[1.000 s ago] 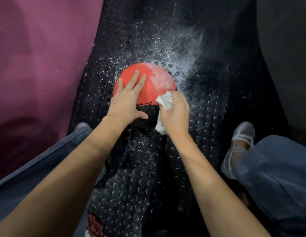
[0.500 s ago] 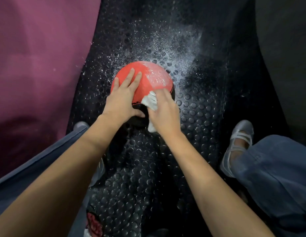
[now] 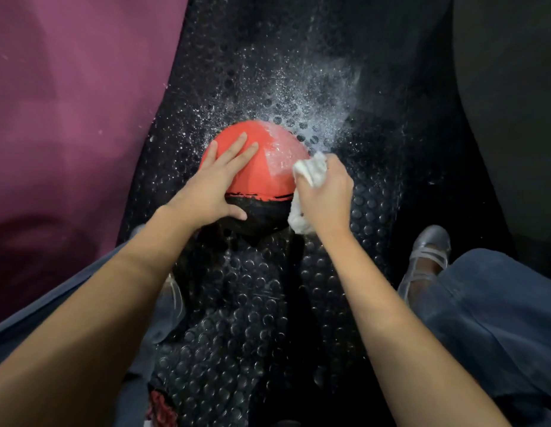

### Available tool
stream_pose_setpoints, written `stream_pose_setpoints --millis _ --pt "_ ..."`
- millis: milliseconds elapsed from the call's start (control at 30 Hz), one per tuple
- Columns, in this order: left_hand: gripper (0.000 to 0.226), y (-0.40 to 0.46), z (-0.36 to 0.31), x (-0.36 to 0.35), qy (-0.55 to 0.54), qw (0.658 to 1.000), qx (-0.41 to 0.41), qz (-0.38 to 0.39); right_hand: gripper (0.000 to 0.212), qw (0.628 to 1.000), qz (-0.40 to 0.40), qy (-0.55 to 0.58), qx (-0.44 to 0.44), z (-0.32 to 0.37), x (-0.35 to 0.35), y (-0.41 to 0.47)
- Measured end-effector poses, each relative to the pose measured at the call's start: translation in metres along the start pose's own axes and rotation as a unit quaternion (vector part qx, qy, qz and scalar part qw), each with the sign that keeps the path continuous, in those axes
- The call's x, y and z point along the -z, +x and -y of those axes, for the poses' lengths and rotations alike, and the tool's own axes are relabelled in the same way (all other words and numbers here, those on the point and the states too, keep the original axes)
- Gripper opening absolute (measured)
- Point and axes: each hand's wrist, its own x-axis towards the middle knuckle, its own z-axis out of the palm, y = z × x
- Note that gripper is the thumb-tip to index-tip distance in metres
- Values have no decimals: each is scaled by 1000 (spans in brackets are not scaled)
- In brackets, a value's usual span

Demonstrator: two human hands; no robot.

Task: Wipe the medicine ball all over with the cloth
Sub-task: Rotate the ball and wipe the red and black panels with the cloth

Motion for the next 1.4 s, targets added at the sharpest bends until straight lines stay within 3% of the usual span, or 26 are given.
stream_pose_setpoints --millis 67,133,233,333,400,500,600,733,1267,1400 --pt "118 -2 3 -1 -57 998 2 -7 30 999 45 -4 0 -4 -2 -5" --pt "95 -2 -1 -9 -159 986 33 -48 33 998 58 4 0 -10 -9 -14" --pt "51 1 -9 -25 -311 923 75 -215 31 999 38 8 12 -19 -17 -25" --pt "38 9 -13 -36 -241 904 94 -341 27 999 37 10 11 -24 -17 -33" --pt "42 19 -18 -41 -194 912 98 -347 17 999 40 11 17 -28 -14 -38" --pt "48 32 -26 -56 -142 915 128 -355 29 999 40 4 10 -29 -8 -39" --pt "49 32 -32 -68 -123 901 131 -395 13 999 37 14 34 -21 -4 -37" --pt "52 32 -42 -82 -81 893 122 -426 32 990 45 -69 112 1 -7 -18" --pt "48 32 -40 -95 -94 863 121 -482 35 994 34 -27 98 -11 -10 -27" --pt "48 31 -38 -95 -96 858 116 -491 23 992 28 -48 111 -14 -10 -46"
